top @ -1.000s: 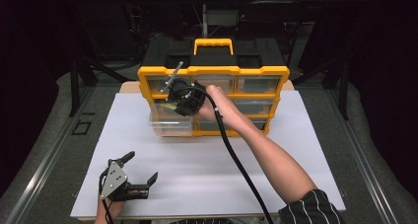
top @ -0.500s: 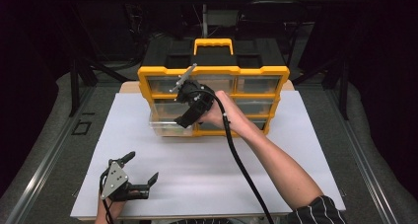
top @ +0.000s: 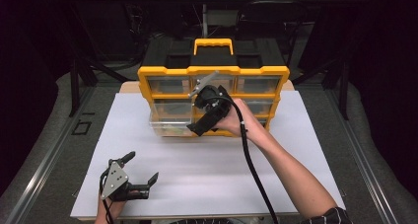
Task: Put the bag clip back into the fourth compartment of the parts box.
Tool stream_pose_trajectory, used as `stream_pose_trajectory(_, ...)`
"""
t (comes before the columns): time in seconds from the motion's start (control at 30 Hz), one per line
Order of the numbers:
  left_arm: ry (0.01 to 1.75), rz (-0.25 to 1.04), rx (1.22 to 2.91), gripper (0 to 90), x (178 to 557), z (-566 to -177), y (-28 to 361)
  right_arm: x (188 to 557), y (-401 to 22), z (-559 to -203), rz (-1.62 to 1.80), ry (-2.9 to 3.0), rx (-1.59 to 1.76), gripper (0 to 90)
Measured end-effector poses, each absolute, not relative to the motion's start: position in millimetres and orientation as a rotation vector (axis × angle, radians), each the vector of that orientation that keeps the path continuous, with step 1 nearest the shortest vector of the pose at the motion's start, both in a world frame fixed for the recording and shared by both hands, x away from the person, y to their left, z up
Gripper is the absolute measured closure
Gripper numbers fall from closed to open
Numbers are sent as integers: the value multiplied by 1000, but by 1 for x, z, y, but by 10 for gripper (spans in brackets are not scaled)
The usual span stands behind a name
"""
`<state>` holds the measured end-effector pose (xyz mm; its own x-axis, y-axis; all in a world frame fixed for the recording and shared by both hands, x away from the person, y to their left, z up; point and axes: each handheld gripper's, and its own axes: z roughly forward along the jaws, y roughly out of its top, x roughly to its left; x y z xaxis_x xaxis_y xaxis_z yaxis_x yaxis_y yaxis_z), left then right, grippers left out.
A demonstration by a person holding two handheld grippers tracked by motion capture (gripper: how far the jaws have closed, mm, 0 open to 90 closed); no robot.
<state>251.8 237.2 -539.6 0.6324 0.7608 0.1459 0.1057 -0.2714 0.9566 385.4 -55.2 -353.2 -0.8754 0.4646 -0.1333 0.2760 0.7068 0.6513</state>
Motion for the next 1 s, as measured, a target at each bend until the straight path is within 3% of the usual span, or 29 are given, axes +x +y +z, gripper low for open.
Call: stream_pose_trajectory(1.0,713,746,1756,4,252,-540,238,346,-147,-408,957,2526,718,4)
